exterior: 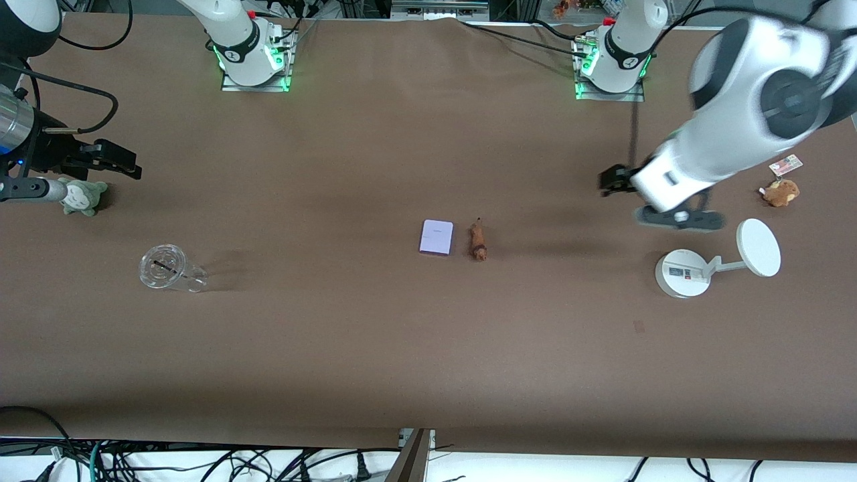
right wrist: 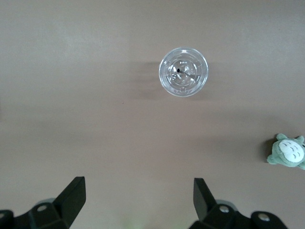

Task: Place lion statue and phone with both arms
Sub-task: 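Reach the left gripper to the brown lion figurine and grasp it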

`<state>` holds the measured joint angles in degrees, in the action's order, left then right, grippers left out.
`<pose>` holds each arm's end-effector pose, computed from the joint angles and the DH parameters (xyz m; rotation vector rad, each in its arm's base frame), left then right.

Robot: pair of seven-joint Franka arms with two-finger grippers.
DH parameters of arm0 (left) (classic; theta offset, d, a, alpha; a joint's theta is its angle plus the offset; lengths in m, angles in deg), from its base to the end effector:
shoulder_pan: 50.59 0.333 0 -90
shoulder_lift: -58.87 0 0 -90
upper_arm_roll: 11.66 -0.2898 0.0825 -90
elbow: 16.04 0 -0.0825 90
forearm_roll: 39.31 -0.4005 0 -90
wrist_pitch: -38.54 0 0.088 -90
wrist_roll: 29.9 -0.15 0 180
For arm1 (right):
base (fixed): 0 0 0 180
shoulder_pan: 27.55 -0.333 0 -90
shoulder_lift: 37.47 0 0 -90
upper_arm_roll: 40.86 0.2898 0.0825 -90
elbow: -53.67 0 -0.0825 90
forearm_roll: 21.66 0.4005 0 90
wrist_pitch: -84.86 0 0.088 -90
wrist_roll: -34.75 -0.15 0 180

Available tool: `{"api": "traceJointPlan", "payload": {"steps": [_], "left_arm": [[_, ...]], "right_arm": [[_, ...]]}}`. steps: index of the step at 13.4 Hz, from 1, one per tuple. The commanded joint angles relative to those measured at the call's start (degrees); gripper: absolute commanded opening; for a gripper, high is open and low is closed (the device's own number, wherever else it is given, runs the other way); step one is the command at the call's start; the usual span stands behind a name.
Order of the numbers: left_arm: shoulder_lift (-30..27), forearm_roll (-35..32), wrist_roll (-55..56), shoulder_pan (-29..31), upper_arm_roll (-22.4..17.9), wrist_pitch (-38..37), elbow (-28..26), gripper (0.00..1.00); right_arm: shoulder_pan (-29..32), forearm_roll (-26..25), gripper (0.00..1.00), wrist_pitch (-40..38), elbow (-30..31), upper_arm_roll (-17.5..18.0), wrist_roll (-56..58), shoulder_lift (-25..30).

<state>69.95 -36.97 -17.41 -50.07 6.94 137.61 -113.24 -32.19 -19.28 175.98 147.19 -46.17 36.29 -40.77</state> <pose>0.5758 -0.1859 0.3984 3.0693 -0.1337 -0.2653 0.5792 0.0003 0.4942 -3.0998 -0.0189 0.1528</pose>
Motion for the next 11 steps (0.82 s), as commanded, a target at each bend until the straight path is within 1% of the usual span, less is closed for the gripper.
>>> {"api": "traceJointPlan", "payload": {"steps": [1, 2, 4, 5, 7, 8, 11], "left_arm": [[6.83, 0.74, 5.33, -1.99, 3.63, 6.88, 3.07, 1.00], [8.41, 0.56, 7.87, -4.01, 3.64, 9.01, 3.41, 1.00], [11.40, 0.38, 16.38, -7.71, 3.38, 14.72, 3.15, 1.00], [13.16, -1.18, 19.99, -9.72, 3.29, 16.75, 2.98, 1.00], [16.41, -8.98, 26.06, -12.45, 3.46, 19.65, 3.06, 1.00], [18.25, -10.85, 28.79, -13.86, 3.47, 21.67, 3.06, 1.00], [24.32, -11.13, 33.02, -16.07, 3.38, 29.93, 2.98, 1.00]], "right_arm": [[0.33, -0.19, 1.00, -0.33, -1.24, 0.13, -0.05, -0.39], [0.33, -0.19, 1.00, -0.33, -1.24, 0.13, -0.05, -0.39], [0.33, -0.19, 1.00, -0.33, -1.24, 0.13, -0.05, -0.39], [0.33, -0.19, 1.00, -0.33, -1.24, 0.13, -0.05, -0.39], [0.33, -0.27, 1.00, -0.42, -1.24, 0.13, -0.05, -0.39], [0.24, -0.19, 1.00, -0.33, -1.24, 0.13, -0.22, -0.39], [0.41, -0.62, 1.00, -0.24, -1.24, 0.04, 0.04, -0.39]]}}
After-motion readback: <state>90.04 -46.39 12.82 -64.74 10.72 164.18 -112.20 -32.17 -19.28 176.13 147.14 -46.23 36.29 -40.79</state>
